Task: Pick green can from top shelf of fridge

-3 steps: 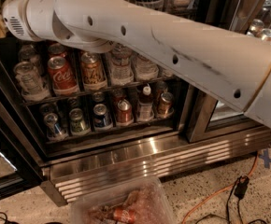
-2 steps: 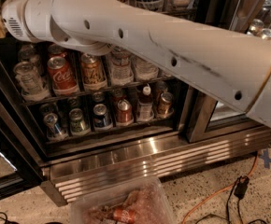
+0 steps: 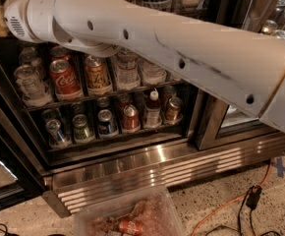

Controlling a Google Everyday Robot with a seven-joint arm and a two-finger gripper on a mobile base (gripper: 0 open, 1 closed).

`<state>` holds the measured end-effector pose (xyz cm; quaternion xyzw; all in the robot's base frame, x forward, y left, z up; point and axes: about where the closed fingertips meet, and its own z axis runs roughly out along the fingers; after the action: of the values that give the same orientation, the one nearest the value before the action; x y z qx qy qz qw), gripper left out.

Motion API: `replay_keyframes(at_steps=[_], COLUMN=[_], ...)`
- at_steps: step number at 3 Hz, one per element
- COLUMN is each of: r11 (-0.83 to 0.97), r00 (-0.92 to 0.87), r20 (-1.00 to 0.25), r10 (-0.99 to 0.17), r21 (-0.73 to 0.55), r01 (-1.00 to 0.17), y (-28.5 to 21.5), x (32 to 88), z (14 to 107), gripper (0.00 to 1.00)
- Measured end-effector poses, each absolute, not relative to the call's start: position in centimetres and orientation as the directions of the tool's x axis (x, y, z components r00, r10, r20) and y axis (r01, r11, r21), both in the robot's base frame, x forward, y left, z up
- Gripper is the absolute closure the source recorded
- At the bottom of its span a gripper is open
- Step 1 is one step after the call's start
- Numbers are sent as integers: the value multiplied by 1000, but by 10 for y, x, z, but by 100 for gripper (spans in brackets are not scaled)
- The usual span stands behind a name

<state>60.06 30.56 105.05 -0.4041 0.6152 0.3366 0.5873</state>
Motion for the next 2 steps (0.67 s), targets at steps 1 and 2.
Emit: replay_keyframes(at_steps=[1, 2], r11=[447, 433], r00=[17, 37], r20=[-995, -995], r10=[-102, -98], r21=[-61, -76], r01=[-893, -898], y=[306, 319], x=[601, 602], z=[1053, 1058], gripper=[34, 33])
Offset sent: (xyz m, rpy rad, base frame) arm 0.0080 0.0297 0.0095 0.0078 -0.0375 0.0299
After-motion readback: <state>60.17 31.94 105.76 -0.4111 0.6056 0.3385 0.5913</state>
